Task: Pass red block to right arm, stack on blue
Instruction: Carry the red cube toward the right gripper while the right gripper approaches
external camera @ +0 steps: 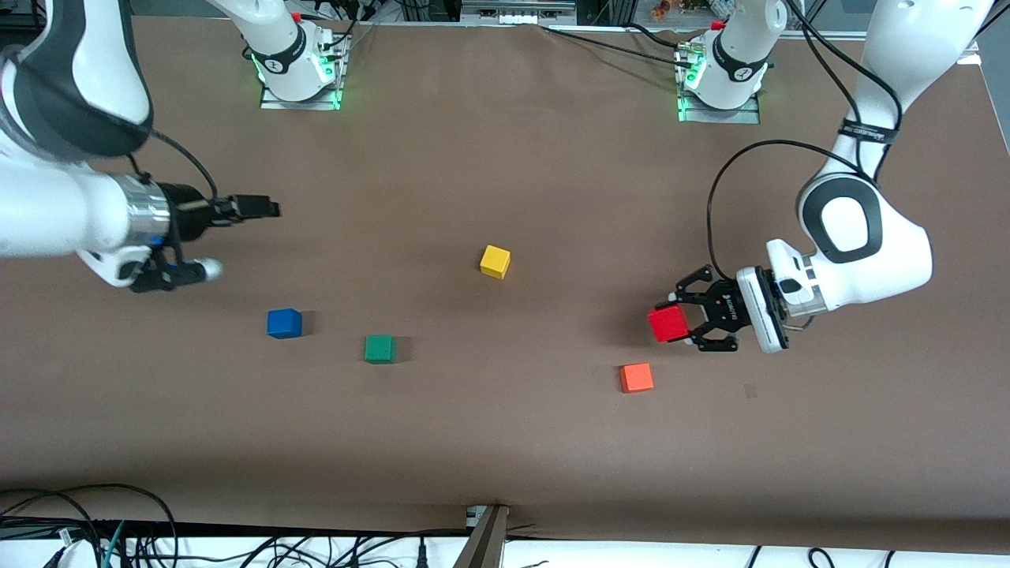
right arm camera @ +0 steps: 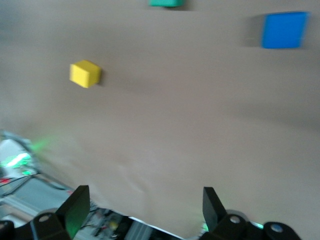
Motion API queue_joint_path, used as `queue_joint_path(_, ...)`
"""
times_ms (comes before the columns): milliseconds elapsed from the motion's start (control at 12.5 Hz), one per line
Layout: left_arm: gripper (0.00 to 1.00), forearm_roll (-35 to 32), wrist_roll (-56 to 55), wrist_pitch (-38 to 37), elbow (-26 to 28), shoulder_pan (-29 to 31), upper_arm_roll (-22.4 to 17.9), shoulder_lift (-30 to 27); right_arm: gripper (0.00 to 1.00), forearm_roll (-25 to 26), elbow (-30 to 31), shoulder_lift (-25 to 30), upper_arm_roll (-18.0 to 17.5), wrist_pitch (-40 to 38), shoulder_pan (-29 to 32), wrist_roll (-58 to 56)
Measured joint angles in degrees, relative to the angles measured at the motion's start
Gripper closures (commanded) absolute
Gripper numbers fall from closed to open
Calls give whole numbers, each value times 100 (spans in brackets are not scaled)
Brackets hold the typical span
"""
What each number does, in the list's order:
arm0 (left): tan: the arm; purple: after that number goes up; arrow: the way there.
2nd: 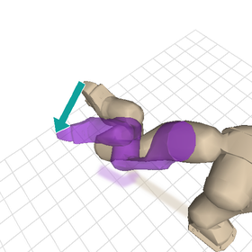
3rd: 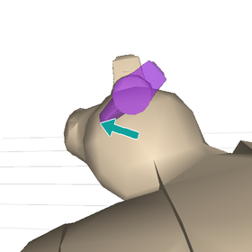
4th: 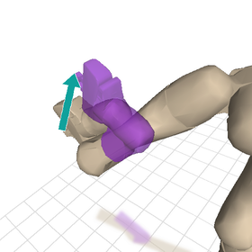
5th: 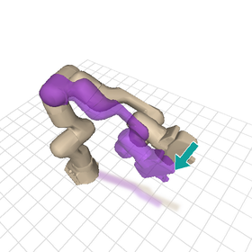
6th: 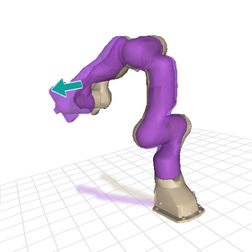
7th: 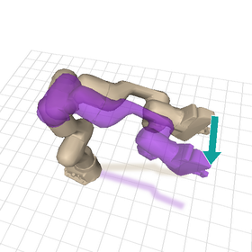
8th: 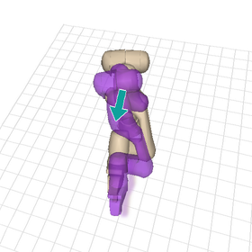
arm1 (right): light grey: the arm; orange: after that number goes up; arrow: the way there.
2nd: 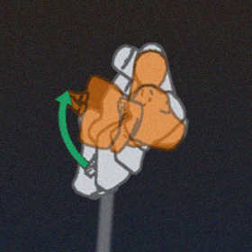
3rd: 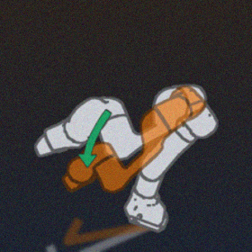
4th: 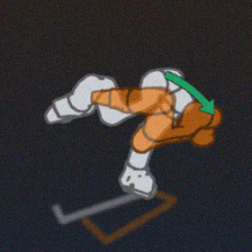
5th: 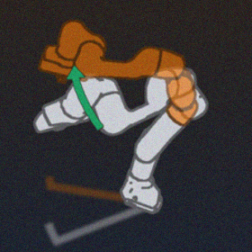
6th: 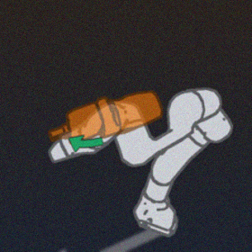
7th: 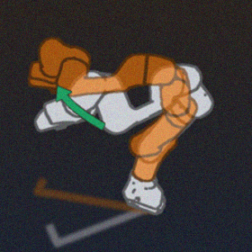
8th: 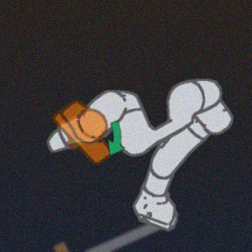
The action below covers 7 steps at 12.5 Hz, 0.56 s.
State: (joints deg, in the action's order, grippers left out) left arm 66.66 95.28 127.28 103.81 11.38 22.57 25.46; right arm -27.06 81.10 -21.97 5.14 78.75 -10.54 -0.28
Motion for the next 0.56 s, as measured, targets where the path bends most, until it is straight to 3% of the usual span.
queue_joint_path(321,93,1667,1237,-15,-146,-134,751,16,0,-2244,-4,-704,11,461,-9,-5)
queue_joint_path(561,92,2668,2411,-14,-148,-623,828,172,0,-3872,-9,-1051,-64,828,-161,-29)
